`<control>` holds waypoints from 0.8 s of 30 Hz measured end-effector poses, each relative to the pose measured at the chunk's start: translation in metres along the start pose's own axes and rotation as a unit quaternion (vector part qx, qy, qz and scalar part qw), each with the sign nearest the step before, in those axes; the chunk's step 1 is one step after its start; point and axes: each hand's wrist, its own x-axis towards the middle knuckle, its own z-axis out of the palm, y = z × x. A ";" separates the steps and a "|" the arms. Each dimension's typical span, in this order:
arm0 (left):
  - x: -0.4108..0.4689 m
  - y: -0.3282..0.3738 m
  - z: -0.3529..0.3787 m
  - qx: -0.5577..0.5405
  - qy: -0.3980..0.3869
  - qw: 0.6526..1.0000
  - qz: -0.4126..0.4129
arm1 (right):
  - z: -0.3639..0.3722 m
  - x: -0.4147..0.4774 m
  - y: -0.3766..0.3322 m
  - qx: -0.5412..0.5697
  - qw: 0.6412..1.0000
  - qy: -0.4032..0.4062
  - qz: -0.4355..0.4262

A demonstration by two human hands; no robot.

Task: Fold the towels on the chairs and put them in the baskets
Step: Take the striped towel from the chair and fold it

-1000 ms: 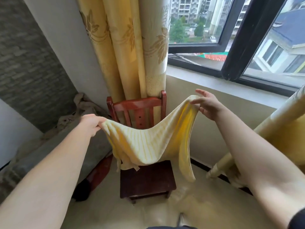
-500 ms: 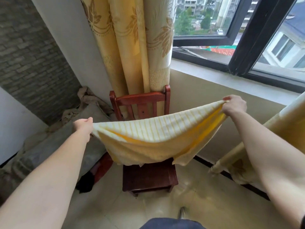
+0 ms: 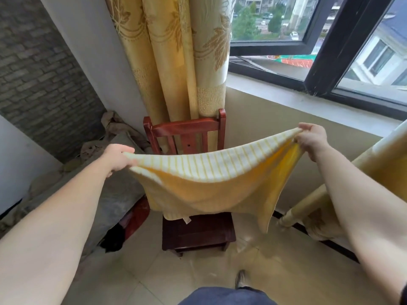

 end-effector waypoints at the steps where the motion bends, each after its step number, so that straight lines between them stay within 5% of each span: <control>1: -0.004 0.000 0.000 0.124 -0.007 0.992 0.014 | -0.001 -0.003 0.002 -0.066 0.997 0.005 -0.030; 3: -0.015 0.000 0.003 0.264 0.006 0.964 0.036 | -0.002 -0.011 0.005 -0.176 0.981 0.034 -0.075; 5: -0.026 -0.001 0.002 0.275 0.054 0.959 0.038 | -0.005 -0.017 0.005 -0.192 0.975 0.074 -0.081; 12: -0.034 -0.022 -0.031 -0.058 0.256 0.965 0.020 | -0.027 -0.051 -0.022 -0.050 0.989 0.138 -0.025; 18: -0.046 -0.048 -0.058 -0.106 0.252 0.961 -0.050 | -0.044 -0.082 -0.019 0.003 0.992 0.079 0.094; 24: -0.080 -0.056 -0.058 -0.106 0.215 0.970 -0.029 | -0.046 -0.126 -0.010 0.095 0.991 -0.032 0.086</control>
